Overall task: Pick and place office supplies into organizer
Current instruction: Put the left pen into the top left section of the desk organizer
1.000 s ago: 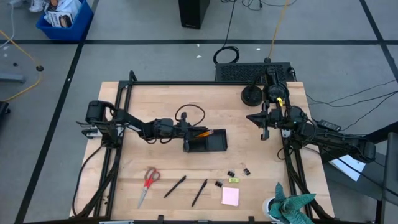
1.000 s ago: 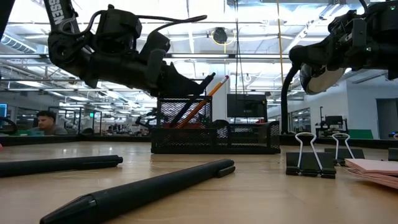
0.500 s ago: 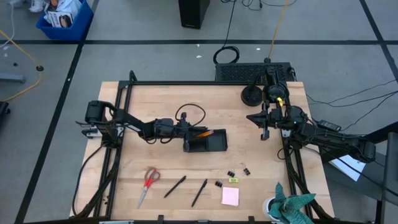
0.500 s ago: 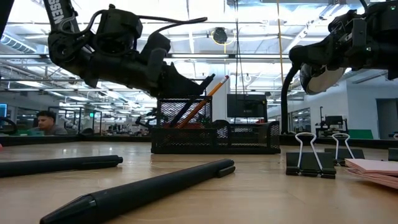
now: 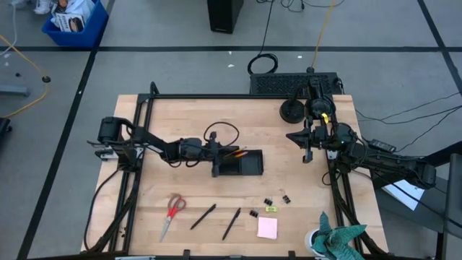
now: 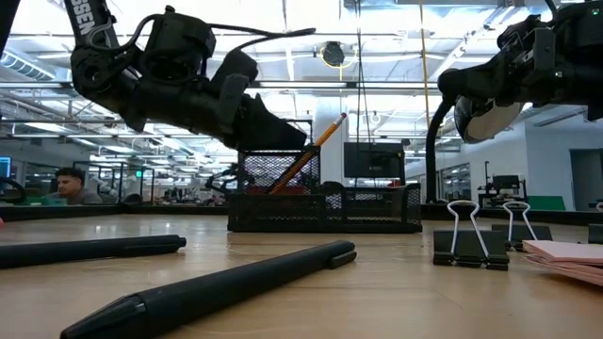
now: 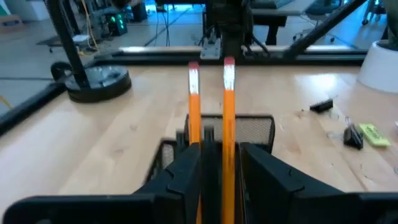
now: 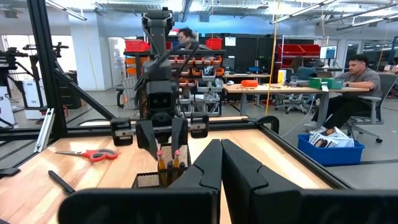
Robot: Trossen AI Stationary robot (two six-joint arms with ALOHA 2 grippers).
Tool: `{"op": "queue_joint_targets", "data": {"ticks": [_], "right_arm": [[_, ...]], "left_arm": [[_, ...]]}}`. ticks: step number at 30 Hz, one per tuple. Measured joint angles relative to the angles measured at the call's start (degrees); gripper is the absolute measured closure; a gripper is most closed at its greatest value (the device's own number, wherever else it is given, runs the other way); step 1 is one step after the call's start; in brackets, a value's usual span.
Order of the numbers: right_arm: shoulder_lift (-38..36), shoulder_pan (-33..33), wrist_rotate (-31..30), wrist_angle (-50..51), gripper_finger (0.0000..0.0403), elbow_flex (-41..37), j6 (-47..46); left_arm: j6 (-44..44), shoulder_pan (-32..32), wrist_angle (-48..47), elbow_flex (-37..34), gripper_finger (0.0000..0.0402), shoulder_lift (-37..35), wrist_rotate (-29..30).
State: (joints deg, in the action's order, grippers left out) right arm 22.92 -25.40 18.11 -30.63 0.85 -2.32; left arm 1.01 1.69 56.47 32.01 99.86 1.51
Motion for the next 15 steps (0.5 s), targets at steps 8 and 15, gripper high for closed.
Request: {"op": "queue_joint_targets", "data": {"ticks": [8, 15], "right_arm": [[0.0, 0.0, 0.0, 0.0, 0.0403, 0.0, 0.0], [0.0, 0.0, 0.0, 0.0, 0.0403, 0.0, 0.0]], "left_arm": [[3.0, -4.1, -9.1, 1.8, 0.0279, -10.5, 6.9], [-10.9, -15.5, -59.5, 19.4, 0.0279, -13.0, 23.0]]}}
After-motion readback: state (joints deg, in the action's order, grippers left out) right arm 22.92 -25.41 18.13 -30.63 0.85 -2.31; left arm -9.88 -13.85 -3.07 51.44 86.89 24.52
